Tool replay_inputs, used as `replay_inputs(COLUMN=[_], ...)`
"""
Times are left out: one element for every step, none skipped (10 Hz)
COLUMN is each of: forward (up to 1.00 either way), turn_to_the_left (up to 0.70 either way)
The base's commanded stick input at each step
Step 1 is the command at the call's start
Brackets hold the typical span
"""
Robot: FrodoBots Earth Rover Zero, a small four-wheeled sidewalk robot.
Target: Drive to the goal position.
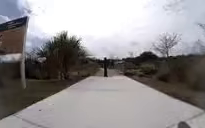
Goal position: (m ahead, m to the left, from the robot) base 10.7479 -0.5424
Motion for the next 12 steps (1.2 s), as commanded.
replay_inputs(forward=[1.0,1.0,1.0,1.0,1.0,1.0,1.0,0.85,0.85,0.85,0.85,0.85], turn_to_the_left=[0.0,0.0,0.0,0.0,0.0,0.0,0.0,0.0,0.0,0.0,0.0,0.0])
